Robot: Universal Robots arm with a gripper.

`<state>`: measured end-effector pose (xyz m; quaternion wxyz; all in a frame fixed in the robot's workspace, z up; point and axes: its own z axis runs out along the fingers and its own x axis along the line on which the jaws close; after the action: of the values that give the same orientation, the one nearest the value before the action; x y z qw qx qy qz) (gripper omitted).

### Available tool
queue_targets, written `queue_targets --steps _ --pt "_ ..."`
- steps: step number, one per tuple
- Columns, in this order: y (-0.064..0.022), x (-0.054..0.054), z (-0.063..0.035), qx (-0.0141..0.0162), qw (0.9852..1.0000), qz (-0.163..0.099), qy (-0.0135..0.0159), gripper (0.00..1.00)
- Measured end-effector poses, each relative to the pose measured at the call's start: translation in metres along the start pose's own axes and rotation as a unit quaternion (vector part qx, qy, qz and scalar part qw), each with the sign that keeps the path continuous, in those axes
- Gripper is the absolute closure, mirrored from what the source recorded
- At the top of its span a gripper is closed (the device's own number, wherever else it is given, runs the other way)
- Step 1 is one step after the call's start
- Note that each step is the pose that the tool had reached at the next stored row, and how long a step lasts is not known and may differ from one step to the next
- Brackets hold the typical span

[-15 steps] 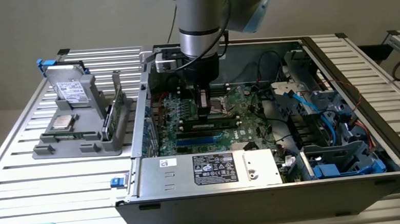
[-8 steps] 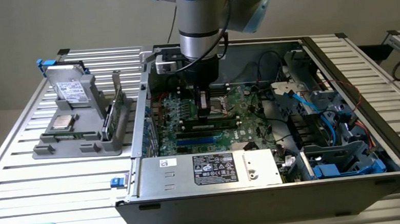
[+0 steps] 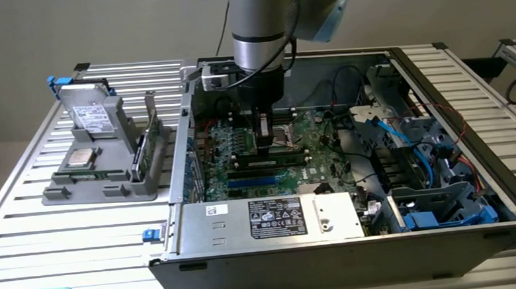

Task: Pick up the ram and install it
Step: 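Press down the ram until it locks into place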

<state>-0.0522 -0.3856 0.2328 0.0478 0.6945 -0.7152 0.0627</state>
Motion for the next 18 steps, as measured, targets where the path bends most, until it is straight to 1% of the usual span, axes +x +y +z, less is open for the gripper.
queue_targets --steps 3,7,10,11,18 --pt "-0.0056 0.001 -0.0042 -0.0001 1.0 0.0 0.0002 0.89" --pt "-0.0144 0.001 -0.007 -0.0001 1.0 0.0 0.0002 0.89" --pt "-0.0226 0.001 -0.0092 -0.0001 1.0 0.0 0.0001 0.89" --pt "-0.024 0.001 -0.0095 0.0 1.0 0.0 0.0001 0.89" --pt "-0.025 0.001 -0.0097 -0.0001 1.0 0.0 0.0002 0.89"
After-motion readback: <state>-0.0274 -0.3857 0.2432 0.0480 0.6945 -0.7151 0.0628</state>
